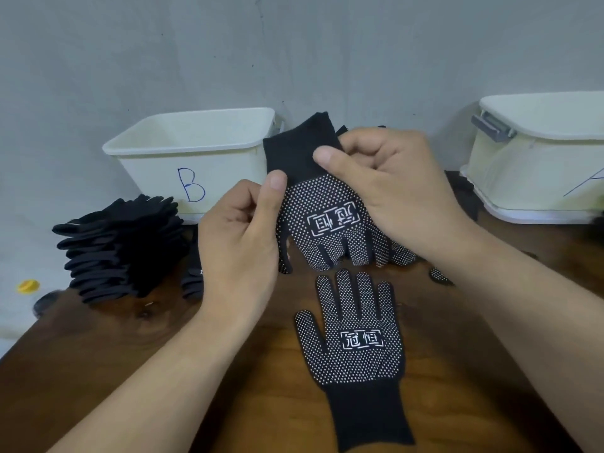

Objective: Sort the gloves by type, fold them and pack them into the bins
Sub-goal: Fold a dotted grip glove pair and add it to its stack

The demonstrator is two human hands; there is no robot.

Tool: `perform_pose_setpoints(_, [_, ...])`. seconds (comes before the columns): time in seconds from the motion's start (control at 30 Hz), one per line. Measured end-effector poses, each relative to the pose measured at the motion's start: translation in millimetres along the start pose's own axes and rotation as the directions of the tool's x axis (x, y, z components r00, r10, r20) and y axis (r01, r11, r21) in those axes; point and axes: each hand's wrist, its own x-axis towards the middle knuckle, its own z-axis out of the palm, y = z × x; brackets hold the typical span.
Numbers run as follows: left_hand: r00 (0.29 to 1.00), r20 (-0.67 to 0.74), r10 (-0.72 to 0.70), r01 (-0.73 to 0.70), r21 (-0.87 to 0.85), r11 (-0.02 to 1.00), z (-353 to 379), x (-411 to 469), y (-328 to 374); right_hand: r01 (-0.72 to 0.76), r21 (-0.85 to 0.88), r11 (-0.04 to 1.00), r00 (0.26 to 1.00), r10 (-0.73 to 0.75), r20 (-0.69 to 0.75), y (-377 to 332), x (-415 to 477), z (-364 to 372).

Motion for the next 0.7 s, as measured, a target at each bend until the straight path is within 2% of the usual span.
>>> perform_pose_setpoints(0.1, [0.999, 0.028, 0.027, -0.027, 0.011, 1.000, -2, 3, -5, 0.020, 0.032, 0.999, 1.000, -0.021, 0.010, 4, 0, -5])
perform_pose_setpoints(0.27, [0.994, 0.107, -0.013, 0.005, 0.079, 0.997, 2, 2, -24, 0.036, -0.035, 0.999, 0.999, -0.036, -0.013, 19, 4, -9])
perform_pose_setpoints(0.5, [0.990, 0.125, -0.073, 0.052, 0.164, 0.985, 3, 5, -50, -0.037, -0.003, 0.999, 0.989, 0.037, -0.146, 41, 4, -6])
perform_pose_setpoints(0.7, [0.986, 0.115, -0.121, 0.093, 0.226, 0.970, 4, 3, -58, -0.099, 0.038, 0.994, 0.980, 0.104, -0.169, 51, 0, 0])
